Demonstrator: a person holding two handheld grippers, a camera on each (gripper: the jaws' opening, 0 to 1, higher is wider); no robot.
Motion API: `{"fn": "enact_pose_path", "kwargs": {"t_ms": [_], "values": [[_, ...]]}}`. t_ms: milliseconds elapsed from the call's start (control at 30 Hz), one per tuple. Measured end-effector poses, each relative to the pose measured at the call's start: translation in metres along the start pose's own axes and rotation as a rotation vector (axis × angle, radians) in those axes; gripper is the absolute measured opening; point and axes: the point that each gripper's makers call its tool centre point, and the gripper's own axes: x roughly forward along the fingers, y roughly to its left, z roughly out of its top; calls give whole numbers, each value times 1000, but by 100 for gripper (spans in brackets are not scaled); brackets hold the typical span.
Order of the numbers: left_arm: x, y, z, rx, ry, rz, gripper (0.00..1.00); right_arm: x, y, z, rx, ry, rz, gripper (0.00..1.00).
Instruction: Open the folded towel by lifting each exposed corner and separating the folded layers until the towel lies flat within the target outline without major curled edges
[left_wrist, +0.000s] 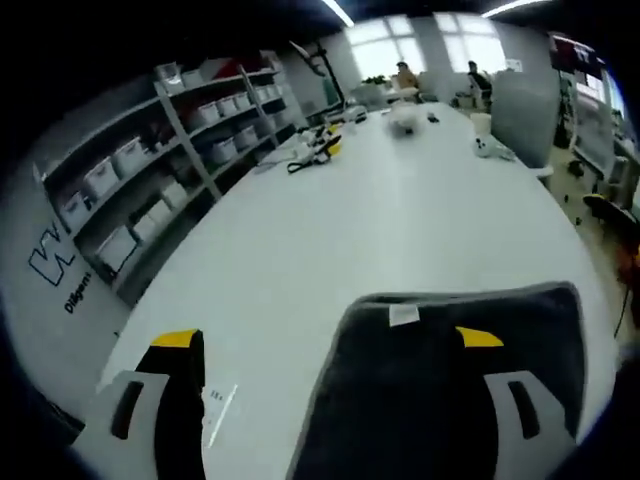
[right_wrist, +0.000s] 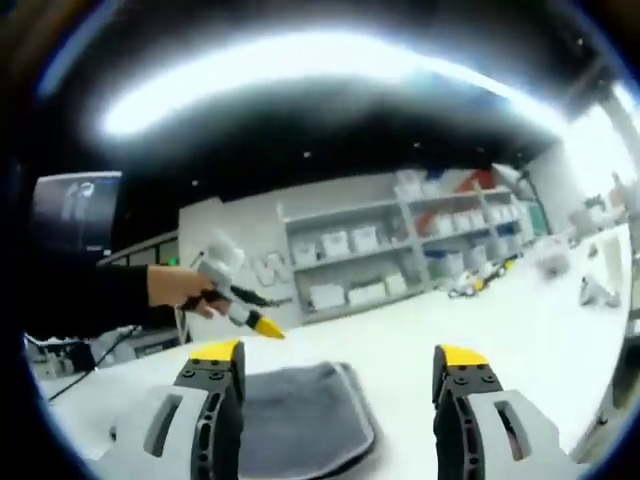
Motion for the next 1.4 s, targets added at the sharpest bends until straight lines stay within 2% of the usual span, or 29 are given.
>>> {"fn": "enact_pose_path", "kwargs": {"t_ms": [33, 67, 100, 133, 167, 200, 267, 300, 333, 400, 533, 633, 700, 833, 867, 933, 1033, 1100, 1133, 1200, 1333, 1400], "values": [[-19, 5, 0, 90, -25, 68, 100, 1, 1, 2, -21, -3, 2, 74], [-31, 8, -1, 150, -36, 107, 100, 0, 3, 5, -34, -2, 9, 73], [-40, 6, -2, 152, -45, 120, 100, 0, 4, 6, -42, -2, 16, 72], [-54, 0, -5, 104, -63, 120, 100, 0, 9, 8, -65, 4, 50, 68], [-69, -6, -4, 25, -118, 103, 100, 1, 15, 6, -75, 24, 94, 66], [-76, -8, -3, -4, -142, 97, 100, 2, 23, 3, -61, 56, 138, 68], [-104, -17, -11, -42, -180, 98, 100, 5, 31, 5, -62, 80, 190, 82], [-108, -12, -14, -42, -182, 102, 100, 6, 34, 7, -82, 88, 210, 90], [-116, -15, -17, -41, -190, 104, 100, 5, 38, 10, -109, 92, 226, 100], [-134, -20, -22, -53, -212, 105, 100, 2, 44, 19, -147, 81, 239, 99], [-169, -31, -31, -91, -263, 136, 100, 0, 47, 39, -170, 53, 258, 99], [-193, -37, -38, -111, -298, 189, 100, -4, 51, 56, -195, 27, 285, 99], [-207, -37, -48, -99, -296, 257, 100, -5, 51, 62, -210, 27, 296, 99], [-233, -48, -63, -127, -329, 313, 100, -7, 49, 69, -234, 35, 307, 99], [-248, -54, -71, -172, -356, 336, 100, -9, 48, 73, -253, 35, 317, 99], [-265, -62, -81, -227, -391, 344, 100, -11, 48, 76, -271, 34, 327, 99], [-290, -74, -101, -265, -401, 363, 100, -16, 52, 80, -286, 33, 352, 99], [-305, -80, -116, -289, -398, 384, 100, -24, 61, 80, -244, 24, 398, 98], [-307, -81, -118, -294, -397, 387, 100, -29, 64, 79, -211, 24, 417, 98], [-319, -86, -128, -320, -401, 403, 100, -36, 64, 79, -167, 12, 418, 99], [-342, -93, -144, -373, -413, 449, 100, -44, 57, 74, -169, 4, 390, 98], [-354, -93, -151, -363, -403, 513, 100, -46, 52, 73, -173, 7, 378, 97]]}}
